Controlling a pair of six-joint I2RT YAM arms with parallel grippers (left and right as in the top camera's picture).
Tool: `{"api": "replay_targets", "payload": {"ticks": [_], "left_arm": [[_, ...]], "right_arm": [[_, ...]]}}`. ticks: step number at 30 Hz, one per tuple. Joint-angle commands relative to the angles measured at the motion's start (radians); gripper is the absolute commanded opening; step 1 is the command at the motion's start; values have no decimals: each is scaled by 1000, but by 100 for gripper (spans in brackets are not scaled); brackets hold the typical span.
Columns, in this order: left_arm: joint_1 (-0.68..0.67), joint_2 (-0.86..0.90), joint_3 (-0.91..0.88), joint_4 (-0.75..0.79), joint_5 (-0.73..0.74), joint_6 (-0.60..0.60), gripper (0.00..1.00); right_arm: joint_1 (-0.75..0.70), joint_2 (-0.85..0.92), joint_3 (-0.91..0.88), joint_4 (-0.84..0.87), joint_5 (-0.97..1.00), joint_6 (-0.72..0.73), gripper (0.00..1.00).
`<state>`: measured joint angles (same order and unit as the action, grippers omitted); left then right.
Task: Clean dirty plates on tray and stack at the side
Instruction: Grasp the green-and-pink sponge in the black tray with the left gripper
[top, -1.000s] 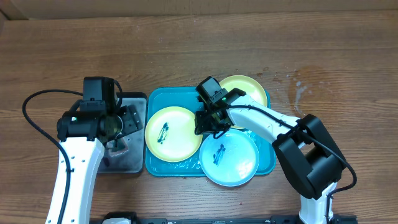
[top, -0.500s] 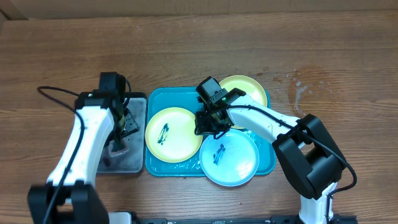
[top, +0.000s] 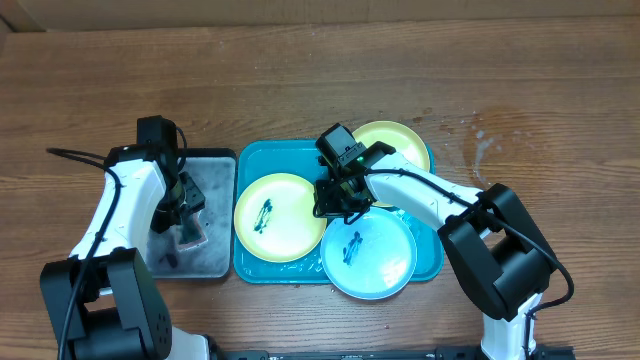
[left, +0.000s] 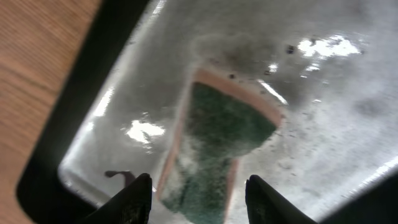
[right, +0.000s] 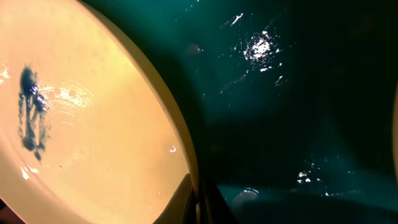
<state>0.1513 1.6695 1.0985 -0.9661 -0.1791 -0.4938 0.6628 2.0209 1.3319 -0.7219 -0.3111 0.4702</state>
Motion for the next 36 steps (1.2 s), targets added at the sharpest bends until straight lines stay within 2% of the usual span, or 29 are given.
{"api": "replay_targets", "payload": {"ticks": [1, 12, 19, 22, 27, 29, 30, 35, 36], "left_arm": [[-1, 11, -24, 15, 50, 53, 49], [-1, 13, -47, 31, 49, 53, 41], [-1, 14, -82, 61, 50, 53, 43], [-1, 14, -112, 90, 50, 53, 42], [-1, 14, -118, 110, 50, 53, 24], [-1, 14, -118, 119, 50, 53, 9], [-1, 14, -118, 122, 50, 53, 4], [-1, 14, -118, 106, 50, 53, 4], [-1, 14, -118, 107, 50, 52, 7]], "right_arm": [[5, 2, -4, -2, -3, -6, 4], [5, 2, -4, -6, -3, -6, 4], [5, 2, -4, -6, -3, -6, 4], [5, 2, -4, -6, -3, -6, 4], [5, 2, -4, -6, -3, -6, 4], [5, 2, -4, -6, -3, -6, 4], [5, 2, -4, -7, -3, -6, 4], [5, 2, -4, -15, -3, -6, 4], [5, 2, -4, -17, -3, -6, 4]]}}
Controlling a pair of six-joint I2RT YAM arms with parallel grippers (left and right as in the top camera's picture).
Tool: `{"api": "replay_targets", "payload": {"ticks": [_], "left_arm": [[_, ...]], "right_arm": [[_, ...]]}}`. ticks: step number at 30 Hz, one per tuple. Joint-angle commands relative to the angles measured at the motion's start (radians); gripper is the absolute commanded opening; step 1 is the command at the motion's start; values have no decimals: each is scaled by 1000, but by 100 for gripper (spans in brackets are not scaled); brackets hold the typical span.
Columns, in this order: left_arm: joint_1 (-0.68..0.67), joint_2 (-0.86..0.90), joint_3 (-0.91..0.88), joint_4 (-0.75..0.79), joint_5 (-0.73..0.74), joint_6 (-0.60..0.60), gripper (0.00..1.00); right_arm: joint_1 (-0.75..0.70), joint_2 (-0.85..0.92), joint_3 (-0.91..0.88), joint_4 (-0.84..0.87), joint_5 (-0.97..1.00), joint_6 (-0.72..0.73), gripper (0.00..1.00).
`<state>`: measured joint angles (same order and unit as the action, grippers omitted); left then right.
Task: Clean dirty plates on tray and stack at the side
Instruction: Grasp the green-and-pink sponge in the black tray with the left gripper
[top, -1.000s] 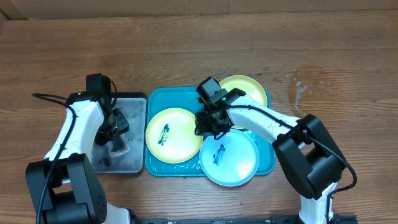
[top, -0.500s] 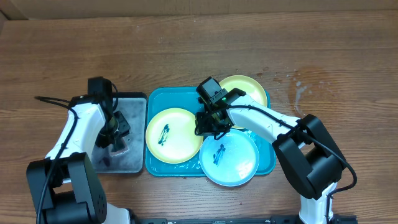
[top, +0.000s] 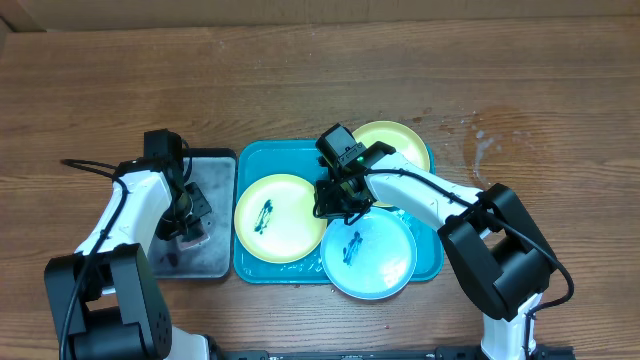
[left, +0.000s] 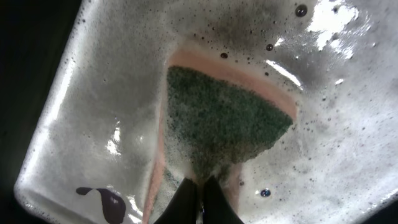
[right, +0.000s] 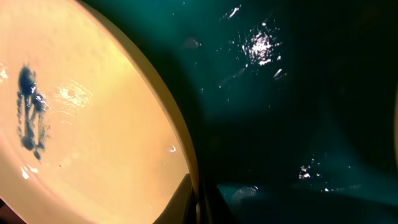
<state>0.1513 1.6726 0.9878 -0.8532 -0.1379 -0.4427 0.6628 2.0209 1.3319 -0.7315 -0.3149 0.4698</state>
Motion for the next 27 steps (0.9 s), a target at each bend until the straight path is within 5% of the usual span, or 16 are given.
{"api": "replay_targets", "payload": {"ticks": [1, 2, 3, 4, 5, 6, 22, 27], "left_arm": [[-1, 11, -8, -6, 8, 2, 41], [-1, 11, -8, -7, 8, 2, 56], [-1, 11, -8, -7, 9, 1, 58], [-1, 11, -8, -6, 8, 2, 44], [-1, 11, -8, -6, 8, 1, 10], [-1, 11, -8, -3, 7, 1, 4], [0, 35, -12, 50, 18, 2, 4], [-2, 19, 7, 56, 122, 74, 4]], "right_arm": [[5, 2, -4, -9, 1, -6, 4], [5, 2, -4, -10, 1, -6, 4], [5, 2, -4, -11, 1, -8, 4], [5, 2, -4, -11, 1, -11, 4], [5, 2, -4, -11, 0, -18, 4], [5, 2, -4, -12, 1, -22, 4], [5, 2, -4, -18, 0, -25, 4], [5, 2, -4, -17, 0, -25, 4]]}}
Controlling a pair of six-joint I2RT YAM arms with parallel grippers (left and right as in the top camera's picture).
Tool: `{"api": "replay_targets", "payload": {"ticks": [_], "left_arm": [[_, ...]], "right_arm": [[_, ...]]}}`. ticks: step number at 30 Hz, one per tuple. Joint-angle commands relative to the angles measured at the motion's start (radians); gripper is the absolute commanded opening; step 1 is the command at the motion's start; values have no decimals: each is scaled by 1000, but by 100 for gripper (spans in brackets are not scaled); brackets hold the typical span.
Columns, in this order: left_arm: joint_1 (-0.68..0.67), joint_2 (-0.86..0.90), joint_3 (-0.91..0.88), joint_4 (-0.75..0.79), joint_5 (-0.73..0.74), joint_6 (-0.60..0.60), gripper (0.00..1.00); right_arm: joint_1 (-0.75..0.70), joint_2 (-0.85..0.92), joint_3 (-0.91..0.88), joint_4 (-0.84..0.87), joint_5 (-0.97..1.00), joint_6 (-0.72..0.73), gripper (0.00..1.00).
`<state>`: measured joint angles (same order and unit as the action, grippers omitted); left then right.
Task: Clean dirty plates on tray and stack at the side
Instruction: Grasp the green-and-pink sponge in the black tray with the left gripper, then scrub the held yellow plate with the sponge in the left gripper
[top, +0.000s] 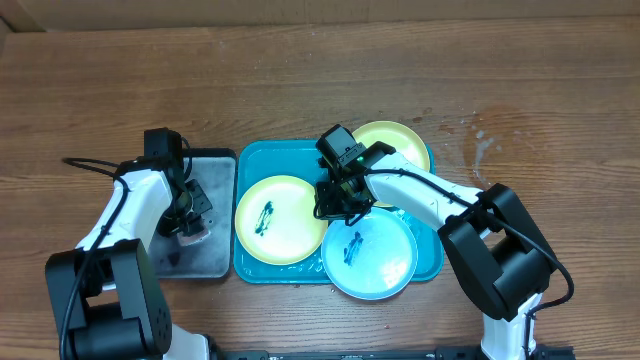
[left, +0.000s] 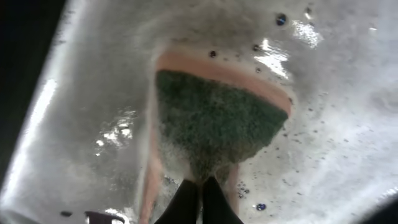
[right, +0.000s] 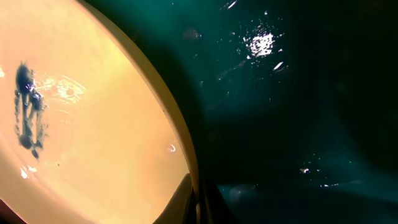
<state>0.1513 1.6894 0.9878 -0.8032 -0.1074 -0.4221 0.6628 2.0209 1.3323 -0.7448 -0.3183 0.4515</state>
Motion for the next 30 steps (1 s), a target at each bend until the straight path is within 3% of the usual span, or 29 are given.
{"api": "replay_targets", "payload": {"ticks": [1, 10, 19, 23, 30], "left_arm": [[-2, -5, 12, 3, 101, 58, 4], [-2, -140, 56, -66, 124, 68, 4], [-13, -264, 64, -92, 405, 201, 4], [-53, -262, 64, -93, 504, 263, 4], [-182, -232, 64, -90, 496, 291, 4]], "right_arm": [[5, 2, -4, -2, 4, -7, 4], [5, 2, -4, 14, 4, -10, 4], [5, 2, -4, 38, 4, -10, 4], [5, 2, -4, 44, 4, -10, 4], [5, 2, -4, 52, 49, -1, 4]]}}
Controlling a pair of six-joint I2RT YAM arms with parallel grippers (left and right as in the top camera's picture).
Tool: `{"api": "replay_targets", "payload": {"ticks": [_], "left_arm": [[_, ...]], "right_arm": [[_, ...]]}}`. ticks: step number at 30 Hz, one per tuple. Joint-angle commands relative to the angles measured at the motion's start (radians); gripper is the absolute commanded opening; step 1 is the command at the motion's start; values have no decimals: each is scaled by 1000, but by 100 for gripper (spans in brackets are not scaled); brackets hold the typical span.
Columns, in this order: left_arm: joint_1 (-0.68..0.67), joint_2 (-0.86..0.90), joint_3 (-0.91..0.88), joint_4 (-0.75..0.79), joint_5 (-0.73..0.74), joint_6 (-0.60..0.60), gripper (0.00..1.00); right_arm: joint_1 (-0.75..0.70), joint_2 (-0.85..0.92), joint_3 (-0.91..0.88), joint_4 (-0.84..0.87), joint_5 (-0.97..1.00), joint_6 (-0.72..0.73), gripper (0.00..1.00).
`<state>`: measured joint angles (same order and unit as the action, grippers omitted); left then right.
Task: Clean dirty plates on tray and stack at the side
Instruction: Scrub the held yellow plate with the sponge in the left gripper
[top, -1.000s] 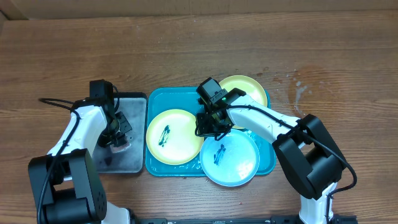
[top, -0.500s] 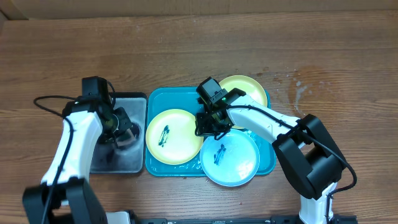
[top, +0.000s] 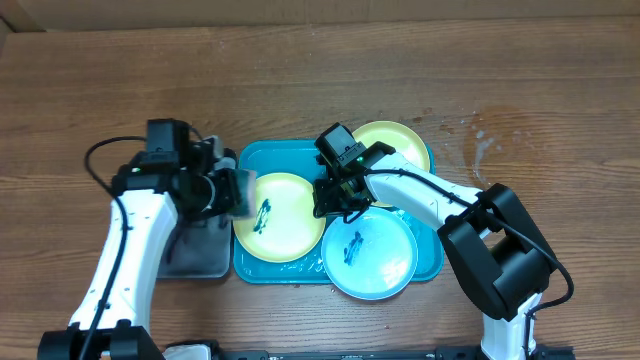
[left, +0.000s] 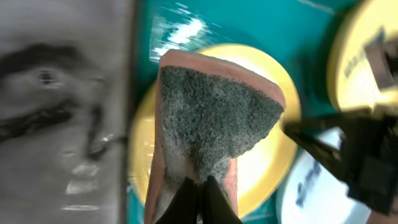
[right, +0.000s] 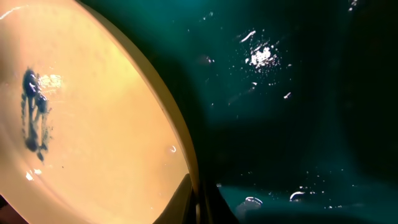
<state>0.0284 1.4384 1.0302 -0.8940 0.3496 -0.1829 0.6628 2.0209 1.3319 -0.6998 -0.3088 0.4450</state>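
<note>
A teal tray (top: 290, 160) holds a yellow plate (top: 285, 225) with a blue stain (right: 31, 112), a second yellow plate (top: 400, 140) and a pale blue stained plate (top: 375, 255). My left gripper (left: 200, 199) is shut on a green-and-pink soapy sponge (left: 214, 118), held just over the left part of the stained yellow plate (left: 273, 155). In the overhead view the sponge (top: 240, 190) is blurred. My right gripper (right: 199, 199) is shut on that plate's right rim, seen from overhead at the gripper (top: 330, 205).
A grey basin (top: 195, 250) of soapy water stands to the left of the tray, touching it. The wooden table (top: 520, 120) lies to the right, with a wet patch at the back right.
My left gripper has left the soapy basin with the sponge and now holds it over the left part of the stained yellow plate. The right gripper still pinches the plate's rim.
My left gripper first stood open around the sponge in the basin. Then it was shut on the sponge, still down in the foam. Now the sponge is out of the basin and over the tray. The right gripper gripped the yellow plate's rim throughout.
</note>
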Motion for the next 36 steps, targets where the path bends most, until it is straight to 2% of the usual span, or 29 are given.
{"api": "replay_targets", "payload": {"ticks": [1, 4, 10, 18, 23, 27, 36], "left_arm": [[-83, 31, 22, 1, 23, 48, 4], [-133, 68, 22, 5, -12, 24, 4], [-158, 135, 22, 37, -33, 25, 4], [-158, 237, 22, 105, -147, 17, 4], [-166, 333, 22, 158, -150, 10, 4], [-198, 425, 22, 186, -101, -2, 4], [-334, 484, 22, 259, 227, -18, 4]], "right_arm": [[5, 2, -3, -3, 89, 27, 4], [2, 2, -2, -35, 191, 49, 4], [2, 2, -1, -63, 264, 19, 4], [2, 2, -1, -63, 255, -30, 4], [2, 2, -1, -61, 251, -30, 4], [2, 2, -1, -62, 251, -30, 4], [2, 2, -1, -61, 251, -30, 4]]}}
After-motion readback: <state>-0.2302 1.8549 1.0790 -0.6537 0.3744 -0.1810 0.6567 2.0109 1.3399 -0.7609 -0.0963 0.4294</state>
